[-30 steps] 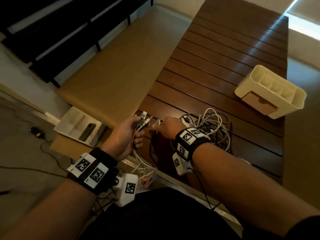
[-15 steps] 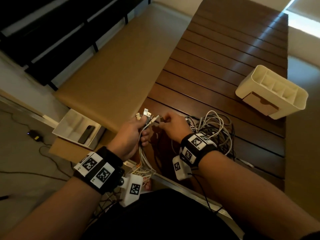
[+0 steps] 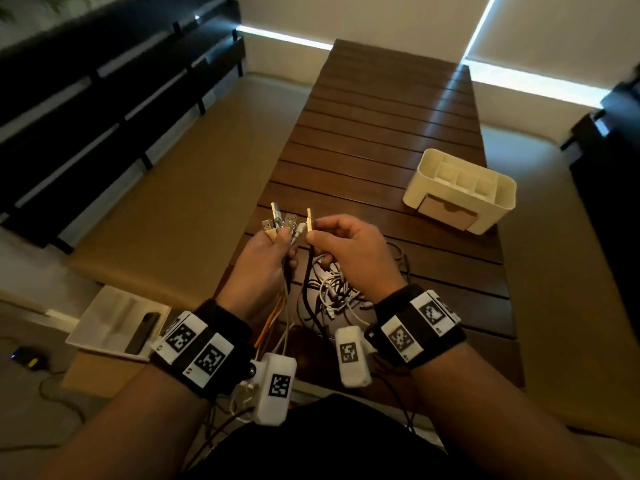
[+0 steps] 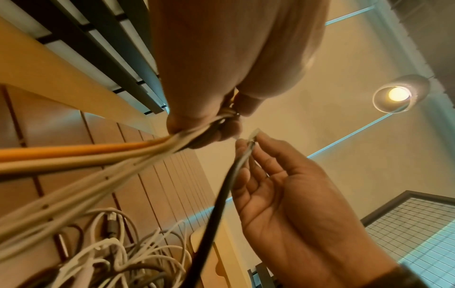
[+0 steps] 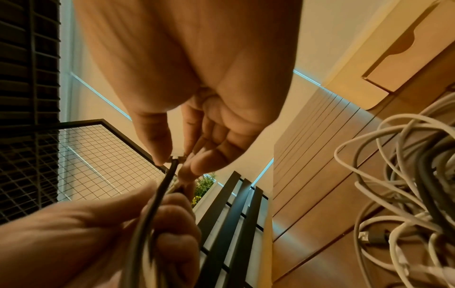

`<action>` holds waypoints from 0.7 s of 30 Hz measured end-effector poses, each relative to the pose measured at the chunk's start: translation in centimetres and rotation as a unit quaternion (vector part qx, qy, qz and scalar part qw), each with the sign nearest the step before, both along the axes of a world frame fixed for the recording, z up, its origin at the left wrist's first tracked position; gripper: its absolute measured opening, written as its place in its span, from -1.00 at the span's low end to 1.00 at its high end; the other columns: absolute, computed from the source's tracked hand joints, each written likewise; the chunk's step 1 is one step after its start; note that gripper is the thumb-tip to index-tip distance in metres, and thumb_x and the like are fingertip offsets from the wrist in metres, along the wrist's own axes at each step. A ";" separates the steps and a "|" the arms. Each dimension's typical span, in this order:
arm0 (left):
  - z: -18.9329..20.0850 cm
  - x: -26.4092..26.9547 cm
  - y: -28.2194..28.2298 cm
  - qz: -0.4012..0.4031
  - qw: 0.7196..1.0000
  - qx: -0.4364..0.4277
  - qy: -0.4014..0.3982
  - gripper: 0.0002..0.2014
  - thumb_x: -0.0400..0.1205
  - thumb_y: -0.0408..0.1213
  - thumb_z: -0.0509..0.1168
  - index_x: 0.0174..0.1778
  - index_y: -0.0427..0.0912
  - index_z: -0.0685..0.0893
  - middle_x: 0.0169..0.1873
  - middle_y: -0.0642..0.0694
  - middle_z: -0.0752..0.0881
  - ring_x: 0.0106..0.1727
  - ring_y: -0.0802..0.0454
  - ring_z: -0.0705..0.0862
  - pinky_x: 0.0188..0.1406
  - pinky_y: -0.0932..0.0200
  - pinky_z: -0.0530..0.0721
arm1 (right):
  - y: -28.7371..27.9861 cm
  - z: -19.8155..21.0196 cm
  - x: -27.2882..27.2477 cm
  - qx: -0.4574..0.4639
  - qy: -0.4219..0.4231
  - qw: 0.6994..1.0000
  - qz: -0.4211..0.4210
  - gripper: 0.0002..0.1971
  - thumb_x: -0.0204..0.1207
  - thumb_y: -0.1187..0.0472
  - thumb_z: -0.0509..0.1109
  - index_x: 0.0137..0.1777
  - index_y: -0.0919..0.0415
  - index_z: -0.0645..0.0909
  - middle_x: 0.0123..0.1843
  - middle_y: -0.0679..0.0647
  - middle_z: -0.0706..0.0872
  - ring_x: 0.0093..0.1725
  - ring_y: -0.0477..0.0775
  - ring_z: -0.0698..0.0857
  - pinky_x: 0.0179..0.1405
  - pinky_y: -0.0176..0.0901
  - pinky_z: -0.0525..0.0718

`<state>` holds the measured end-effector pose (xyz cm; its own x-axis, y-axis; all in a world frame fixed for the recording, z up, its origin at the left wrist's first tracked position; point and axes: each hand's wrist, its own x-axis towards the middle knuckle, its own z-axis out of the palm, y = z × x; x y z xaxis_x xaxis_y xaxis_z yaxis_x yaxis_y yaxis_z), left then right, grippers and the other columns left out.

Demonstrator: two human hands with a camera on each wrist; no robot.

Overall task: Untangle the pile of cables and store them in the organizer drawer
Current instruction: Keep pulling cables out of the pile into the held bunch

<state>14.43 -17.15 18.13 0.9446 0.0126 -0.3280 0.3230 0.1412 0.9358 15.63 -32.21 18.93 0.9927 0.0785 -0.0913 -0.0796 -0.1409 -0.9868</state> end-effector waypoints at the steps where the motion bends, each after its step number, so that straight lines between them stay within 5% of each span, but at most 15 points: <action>1: 0.2 -0.2 -0.4 0.001 1.000 0.009 -0.014 -0.72 0.84 -0.15 0.08 -0.11 -0.13 0.58 -0.39 0.02 0.55 -0.35 0.12 0.50 -0.22 0.14 0.51 | -0.2 0.1 -0.3 -0.004 -0.005 1.000 0.006 -0.83 0.57 0.25 0.51 0.14 0.17 0.75 -0.13 -0.04 0.83 -0.25 -0.22 0.76 -0.20 -0.26 0.75; 6: 1.7 -1.5 -2.2 -0.023 0.998 0.034 -0.048 -0.69 0.85 -0.19 0.03 -0.06 -0.16 0.62 -0.45 0.08 0.76 -0.37 0.21 0.74 -0.40 0.33 0.66 | -1.2 0.3 -1.3 -0.004 -0.031 0.999 0.024 -0.78 0.58 0.22 0.50 0.21 0.16 0.76 0.00 0.02 0.85 -0.06 -0.02 0.83 -0.12 -0.19 0.81; 11: 1.6 -2.2 -3.1 -0.005 0.997 0.066 -0.047 -0.69 0.84 -0.16 0.06 0.25 -0.27 0.61 0.05 -0.21 0.81 0.08 -0.09 0.82 0.04 0.01 0.79 | -1.7 0.4 -1.8 0.018 -0.037 0.999 0.030 -0.84 0.55 0.29 0.53 0.10 0.19 0.71 -0.06 0.06 0.84 -0.13 -0.04 0.84 -0.19 -0.26 0.77; 18: 2.2 -3.2 -4.3 -0.040 0.996 0.016 -0.076 -0.63 0.87 -0.26 -0.03 0.19 -0.40 0.64 -0.15 -0.18 0.79 -0.19 0.06 0.77 -0.22 0.24 0.74 | -2.6 0.5 -2.1 0.014 -0.076 0.997 0.026 -0.89 0.53 0.23 0.54 0.00 0.14 0.68 -0.16 -0.02 0.77 -0.27 -0.25 0.74 -0.31 -0.41 0.66; 21: 2.5 -3.2 -4.4 -0.057 0.995 0.018 -0.074 -0.65 0.86 -0.28 -0.02 0.14 -0.41 0.62 -0.27 -0.13 0.72 -0.32 0.10 0.69 -0.32 0.26 0.68 | -3.0 0.6 -2.0 0.004 -0.088 0.996 0.019 -0.85 0.48 0.14 0.59 -0.03 0.07 0.69 -0.12 0.01 0.77 -0.13 -0.07 0.77 -0.14 -0.17 0.79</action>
<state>11.19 -21.57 20.63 0.9784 -0.0887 -0.1870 0.1938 0.0762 0.9781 13.67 -35.26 19.48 0.9896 0.1158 0.0855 0.1006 -0.1316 -0.9862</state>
